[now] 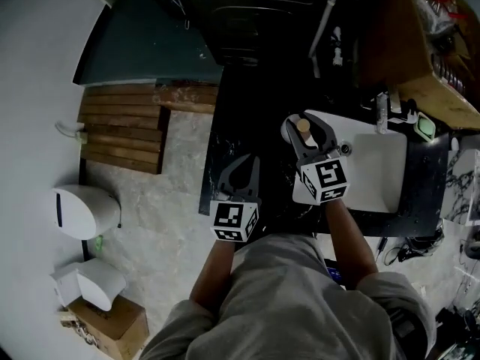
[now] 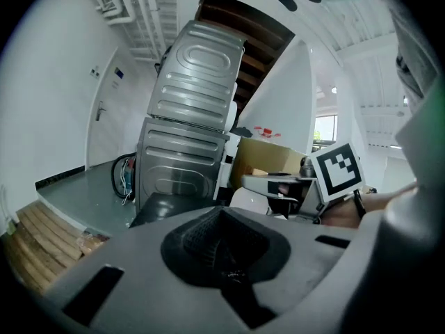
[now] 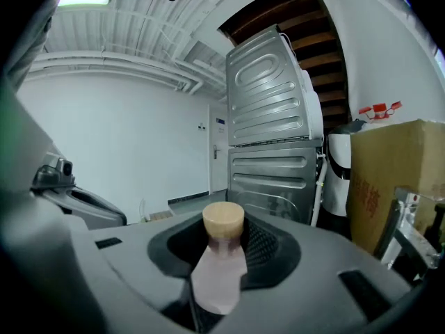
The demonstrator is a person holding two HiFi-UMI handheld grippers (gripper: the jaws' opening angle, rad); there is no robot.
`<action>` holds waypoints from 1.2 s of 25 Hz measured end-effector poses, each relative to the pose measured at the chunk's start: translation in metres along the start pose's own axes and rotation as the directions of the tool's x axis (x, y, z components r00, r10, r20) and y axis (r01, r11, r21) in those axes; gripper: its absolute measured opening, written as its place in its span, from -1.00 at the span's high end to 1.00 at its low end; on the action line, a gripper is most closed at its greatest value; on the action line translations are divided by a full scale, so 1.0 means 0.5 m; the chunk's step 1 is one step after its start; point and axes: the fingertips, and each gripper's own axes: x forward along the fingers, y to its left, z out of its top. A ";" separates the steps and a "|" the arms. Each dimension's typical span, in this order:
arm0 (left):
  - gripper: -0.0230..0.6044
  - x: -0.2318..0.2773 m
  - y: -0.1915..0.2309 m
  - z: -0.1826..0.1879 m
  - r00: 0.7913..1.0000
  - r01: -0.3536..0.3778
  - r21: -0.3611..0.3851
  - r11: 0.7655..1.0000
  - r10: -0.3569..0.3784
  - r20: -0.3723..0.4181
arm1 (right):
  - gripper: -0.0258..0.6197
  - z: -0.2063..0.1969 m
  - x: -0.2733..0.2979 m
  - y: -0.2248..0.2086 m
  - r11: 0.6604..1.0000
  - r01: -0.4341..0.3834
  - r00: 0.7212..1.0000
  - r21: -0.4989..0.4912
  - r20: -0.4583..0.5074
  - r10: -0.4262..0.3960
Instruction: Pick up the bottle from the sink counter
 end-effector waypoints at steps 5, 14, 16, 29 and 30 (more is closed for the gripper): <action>0.89 0.008 -0.011 0.029 0.997 0.061 0.018 0.998 -0.062 0.036 | 0.51 0.011 -0.051 -0.002 0.997 0.068 0.998 0.033 0.009 -0.069; 0.89 0.025 -0.045 0.070 0.982 0.176 0.080 0.981 -0.180 0.050 | 0.51 0.045 -0.124 -0.009 0.978 0.203 0.978 0.039 0.037 -0.204; 0.89 0.026 -0.055 0.072 0.976 0.209 0.084 0.974 -0.213 0.049 | 0.51 0.050 -0.143 -0.012 0.971 0.235 0.971 0.043 0.043 -0.237; 0.89 0.025 -0.156 0.082 0.916 0.390 0.070 0.918 -0.395 0.072 | 0.51 0.033 -0.307 -0.032 0.878 0.472 0.880 0.080 0.015 -0.475; 0.89 0.024 -0.169 0.081 0.911 0.401 0.078 0.913 -0.406 0.070 | 0.51 0.031 -0.319 -0.033 0.872 0.483 0.874 0.084 0.013 -0.486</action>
